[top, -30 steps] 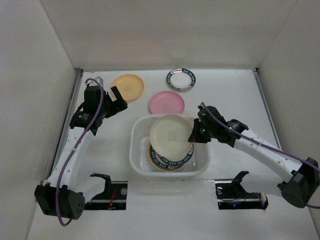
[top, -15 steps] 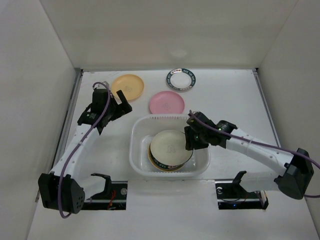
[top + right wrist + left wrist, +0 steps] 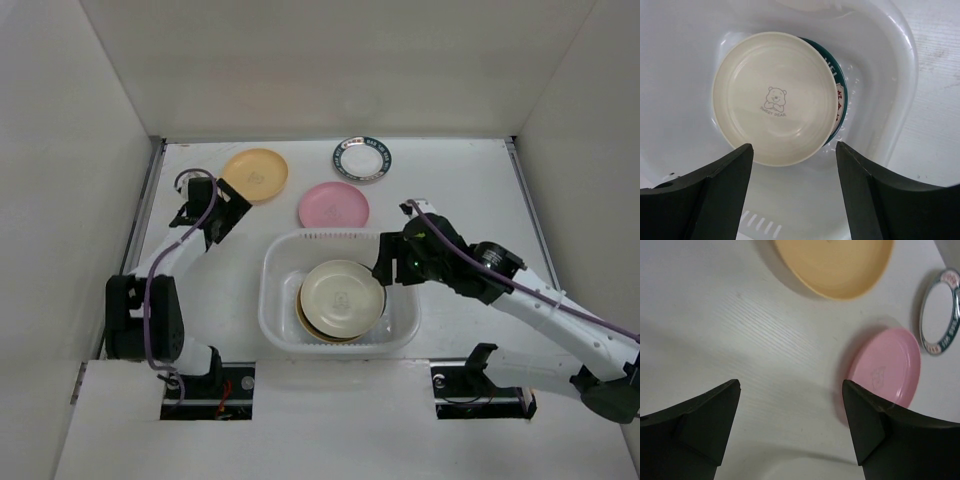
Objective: Place the plates into the plastic bin on the countertop
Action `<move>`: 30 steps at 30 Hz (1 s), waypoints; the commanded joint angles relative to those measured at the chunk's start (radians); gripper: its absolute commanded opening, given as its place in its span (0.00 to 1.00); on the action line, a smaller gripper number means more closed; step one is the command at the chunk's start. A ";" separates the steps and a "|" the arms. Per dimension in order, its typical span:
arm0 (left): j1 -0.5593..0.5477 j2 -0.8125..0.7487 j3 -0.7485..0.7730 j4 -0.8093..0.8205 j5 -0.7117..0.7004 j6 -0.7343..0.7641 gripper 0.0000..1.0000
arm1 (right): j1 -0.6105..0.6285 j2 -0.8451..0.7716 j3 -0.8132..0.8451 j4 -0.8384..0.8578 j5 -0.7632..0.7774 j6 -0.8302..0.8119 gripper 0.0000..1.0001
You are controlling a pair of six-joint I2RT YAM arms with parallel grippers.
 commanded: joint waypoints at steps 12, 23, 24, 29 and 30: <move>0.092 0.439 0.192 0.309 0.014 -0.318 0.66 | 0.002 -0.078 0.008 -0.009 0.046 0.022 0.72; 0.098 0.612 0.329 0.286 0.014 -0.379 0.45 | -0.078 -0.124 -0.015 -0.010 0.043 0.017 0.72; 0.100 0.623 0.338 0.284 0.011 -0.384 0.41 | -0.089 -0.125 -0.015 -0.009 0.043 0.012 0.72; 0.112 0.666 0.381 0.267 0.008 -0.387 0.14 | -0.113 -0.125 -0.018 -0.004 0.044 0.003 0.72; 0.115 0.671 0.387 0.264 0.011 -0.387 0.10 | -0.113 -0.125 -0.020 -0.002 0.044 0.003 0.72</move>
